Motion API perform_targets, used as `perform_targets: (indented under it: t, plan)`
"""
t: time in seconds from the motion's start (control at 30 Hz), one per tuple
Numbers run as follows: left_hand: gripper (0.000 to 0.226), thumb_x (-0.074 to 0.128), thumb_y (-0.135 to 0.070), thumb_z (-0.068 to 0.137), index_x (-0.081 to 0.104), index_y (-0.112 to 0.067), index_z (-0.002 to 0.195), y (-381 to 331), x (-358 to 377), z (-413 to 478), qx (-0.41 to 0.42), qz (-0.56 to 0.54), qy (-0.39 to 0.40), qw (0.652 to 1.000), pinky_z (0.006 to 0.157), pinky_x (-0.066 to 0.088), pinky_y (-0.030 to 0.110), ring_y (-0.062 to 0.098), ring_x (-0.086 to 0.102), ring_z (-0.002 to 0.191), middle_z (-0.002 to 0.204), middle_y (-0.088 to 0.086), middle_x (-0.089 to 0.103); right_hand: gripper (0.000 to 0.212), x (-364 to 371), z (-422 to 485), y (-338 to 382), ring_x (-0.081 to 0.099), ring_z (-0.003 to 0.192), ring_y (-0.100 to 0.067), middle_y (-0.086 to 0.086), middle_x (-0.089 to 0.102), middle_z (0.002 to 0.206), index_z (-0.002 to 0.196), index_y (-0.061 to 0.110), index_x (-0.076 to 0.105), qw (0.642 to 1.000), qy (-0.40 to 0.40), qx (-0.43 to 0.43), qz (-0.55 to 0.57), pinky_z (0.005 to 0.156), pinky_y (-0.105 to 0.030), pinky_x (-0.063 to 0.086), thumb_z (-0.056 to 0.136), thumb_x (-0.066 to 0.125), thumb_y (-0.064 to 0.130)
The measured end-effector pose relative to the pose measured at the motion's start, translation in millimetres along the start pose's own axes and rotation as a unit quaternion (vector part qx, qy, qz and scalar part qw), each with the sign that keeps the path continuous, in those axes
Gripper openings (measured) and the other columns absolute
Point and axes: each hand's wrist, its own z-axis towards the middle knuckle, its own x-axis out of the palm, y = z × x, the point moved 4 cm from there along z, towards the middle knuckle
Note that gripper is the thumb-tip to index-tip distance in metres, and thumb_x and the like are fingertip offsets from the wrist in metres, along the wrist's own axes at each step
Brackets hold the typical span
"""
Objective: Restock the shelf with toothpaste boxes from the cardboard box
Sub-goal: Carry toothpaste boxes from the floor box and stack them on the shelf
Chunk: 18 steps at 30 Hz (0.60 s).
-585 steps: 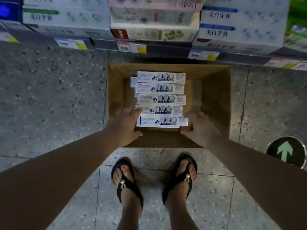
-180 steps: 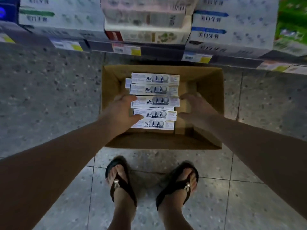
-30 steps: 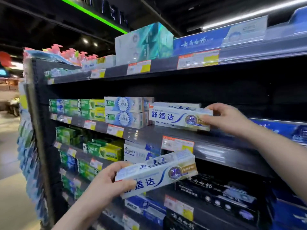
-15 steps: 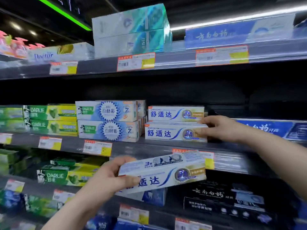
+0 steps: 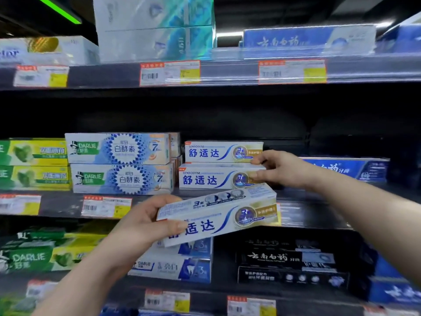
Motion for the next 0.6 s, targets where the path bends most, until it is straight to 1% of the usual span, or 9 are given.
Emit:
perform_targets:
  t: [0.1, 0.13, 0.23, 0.33, 0.43, 0.47, 0.53, 0.57, 0.6]
  plan:
    - [0.044, 0.076, -0.016, 0.046, 0.067, -0.012, 0.089, 1.3, -1.2, 5.0, 0.0, 0.012, -0.001, 1.0, 0.059, 0.05, 0.009, 0.002, 0.069, 0.07, 0.078, -0.01, 0.075, 0.038, -0.6, -1.1, 0.4, 0.052, 0.079, -0.018, -0.006, 0.057, 0.085, 0.105, 0.018, 0.058, 1.0, -0.007, 0.001, -0.001, 0.085, -0.04, 0.048, 0.073, 0.075, 0.03]
    - [0.042, 0.074, -0.013, 0.049, 0.067, -0.012, 0.09, 1.0, -1.8, 6.1, 0.0, 0.015, -0.001, 1.0, 0.058, 0.05, 0.009, 0.002, 0.069, 0.071, 0.079, -0.01, 0.075, 0.038, -0.6, -1.2, 0.6, 0.05, 0.077, -0.017, -0.003, 0.055, 0.082, 0.105, 0.017, 0.058, 1.0, -0.01, 0.0, -0.001, 0.081, -0.038, 0.047, 0.073, 0.075, 0.03]
    - [0.05, 0.075, -0.015, 0.048, 0.066, -0.011, 0.096, 0.0, -4.7, 9.7, -0.001, 0.019, -0.003, 1.0, 0.057, 0.051, 0.011, 0.006, 0.07, 0.073, 0.085, -0.006, 0.076, 0.034, -0.6, -1.6, 2.9, 0.047, 0.071, -0.014, 0.003, 0.051, 0.075, 0.105, 0.017, 0.059, 1.0, -0.016, -0.005, -0.009, 0.067, -0.025, 0.041, 0.076, 0.073, 0.027]
    - [0.052, 0.076, -0.017, 0.045, 0.067, -0.014, 0.096, -8.8, -4.7, 12.4, 0.011, 0.023, -0.002, 1.0, 0.055, 0.051, 0.011, 0.007, 0.071, 0.072, 0.085, -0.004, 0.076, 0.035, -2.3, -3.6, 4.3, 0.051, 0.07, -0.014, 0.003, 0.055, 0.079, 0.111, 0.015, 0.058, 1.0, -0.006, 0.008, -0.005, 0.058, -0.017, 0.043, 0.079, 0.07, 0.019]
    - [0.034, 0.075, -0.003, 0.063, 0.066, -0.017, 0.092, -26.0, 0.0, 20.9, 0.043, 0.026, -0.006, 0.999, 0.056, 0.05, 0.009, 0.002, 0.069, 0.069, 0.079, -0.01, 0.076, 0.035, -9.2, -11.2, 3.2, 0.057, 0.065, -0.009, 0.002, 0.064, 0.085, 0.111, 0.017, 0.056, 0.999, 0.014, 0.027, 0.02, 0.05, -0.013, 0.046, 0.078, 0.07, 0.016]
    - [0.032, 0.074, 0.003, 0.068, 0.066, -0.019, 0.09, -33.3, 1.3, 25.7, 0.053, 0.028, -0.013, 0.998, 0.057, 0.05, 0.009, 0.001, 0.068, 0.067, 0.076, -0.012, 0.075, 0.033, -12.6, -14.4, 2.1, 0.057, 0.058, -0.005, 0.004, 0.066, 0.079, 0.107, 0.018, 0.057, 0.999, 0.02, 0.028, 0.03, 0.047, -0.012, 0.045, 0.077, 0.07, 0.014]
    - [0.03, 0.075, 0.001, 0.066, 0.069, -0.021, 0.085, -48.1, 3.9, 38.3, 0.069, 0.043, -0.02, 0.997, 0.064, 0.049, 0.016, 0.006, 0.067, 0.07, 0.074, -0.011, 0.074, 0.026, -18.2, -19.8, -0.8, 0.054, 0.044, 0.002, 0.013, 0.066, 0.058, 0.098, 0.017, 0.059, 0.998, 0.026, 0.03, 0.053, 0.042, -0.011, 0.043, 0.076, 0.071, 0.011]
    - [0.03, 0.076, -0.005, 0.062, 0.07, -0.023, 0.085, -54.5, 5.2, 44.6, 0.074, 0.052, -0.019, 0.996, 0.066, 0.047, 0.021, 0.01, 0.066, 0.074, 0.076, -0.008, 0.074, 0.023, -19.7, -21.0, -2.6, 0.055, 0.044, 0.002, 0.013, 0.065, 0.053, 0.095, 0.016, 0.059, 0.997, 0.028, 0.032, 0.06, 0.043, -0.012, 0.044, 0.076, 0.072, 0.011]
    - [0.03, 0.075, -0.009, 0.059, 0.07, -0.023, 0.085, -60.4, 7.3, 50.3, 0.078, 0.06, -0.018, 0.995, 0.066, 0.048, 0.022, 0.012, 0.066, 0.075, 0.077, -0.006, 0.073, 0.022, -20.1, -21.5, -3.5, 0.057, 0.047, 0.0, 0.011, 0.066, 0.057, 0.093, 0.015, 0.06, 0.997, 0.028, 0.033, 0.062, 0.045, -0.014, 0.046, 0.075, 0.073, 0.013]
